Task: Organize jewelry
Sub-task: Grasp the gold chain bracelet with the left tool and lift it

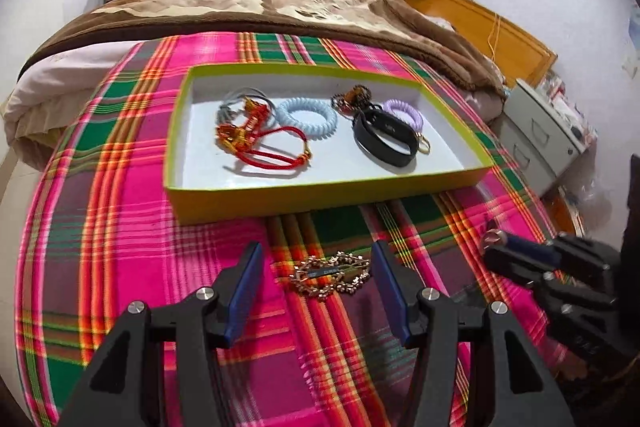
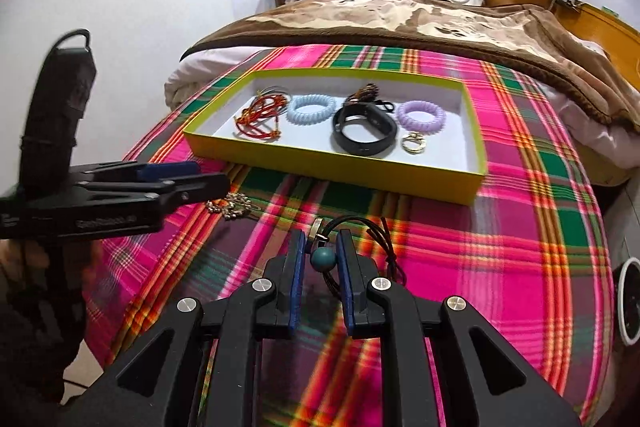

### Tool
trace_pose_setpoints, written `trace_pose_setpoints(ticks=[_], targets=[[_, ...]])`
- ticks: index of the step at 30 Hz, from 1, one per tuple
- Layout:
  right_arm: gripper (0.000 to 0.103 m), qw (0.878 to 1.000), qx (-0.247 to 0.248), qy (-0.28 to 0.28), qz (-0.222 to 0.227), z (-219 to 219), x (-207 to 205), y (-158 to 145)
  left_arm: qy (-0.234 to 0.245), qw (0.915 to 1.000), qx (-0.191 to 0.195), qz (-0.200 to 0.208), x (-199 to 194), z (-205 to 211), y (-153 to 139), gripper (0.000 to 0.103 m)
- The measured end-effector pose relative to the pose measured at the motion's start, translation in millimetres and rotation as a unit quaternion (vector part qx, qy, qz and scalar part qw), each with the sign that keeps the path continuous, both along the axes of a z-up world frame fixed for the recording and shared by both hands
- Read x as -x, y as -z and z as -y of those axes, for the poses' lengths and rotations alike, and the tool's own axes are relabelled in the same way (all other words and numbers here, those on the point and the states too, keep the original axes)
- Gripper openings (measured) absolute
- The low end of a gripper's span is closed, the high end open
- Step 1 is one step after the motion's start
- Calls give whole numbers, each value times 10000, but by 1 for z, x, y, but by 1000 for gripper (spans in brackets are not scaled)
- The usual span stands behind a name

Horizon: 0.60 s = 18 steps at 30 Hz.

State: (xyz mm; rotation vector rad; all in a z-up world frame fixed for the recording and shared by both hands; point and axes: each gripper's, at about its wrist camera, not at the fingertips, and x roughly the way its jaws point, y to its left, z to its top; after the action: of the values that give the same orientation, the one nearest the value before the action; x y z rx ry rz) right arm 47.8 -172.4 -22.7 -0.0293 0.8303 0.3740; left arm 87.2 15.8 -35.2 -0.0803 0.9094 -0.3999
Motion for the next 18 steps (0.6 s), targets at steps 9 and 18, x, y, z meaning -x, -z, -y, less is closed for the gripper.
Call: trace_pose_setpoints(ticks=[9, 18], targets=[[16, 9998, -91, 166, 95, 15, 6, -7, 483, 9988, -4, -81, 22, 16, 3, 58], [16, 9995, -122, 259, 98, 23, 7, -7, 426, 9985, -337, 23, 28, 27, -2, 58]])
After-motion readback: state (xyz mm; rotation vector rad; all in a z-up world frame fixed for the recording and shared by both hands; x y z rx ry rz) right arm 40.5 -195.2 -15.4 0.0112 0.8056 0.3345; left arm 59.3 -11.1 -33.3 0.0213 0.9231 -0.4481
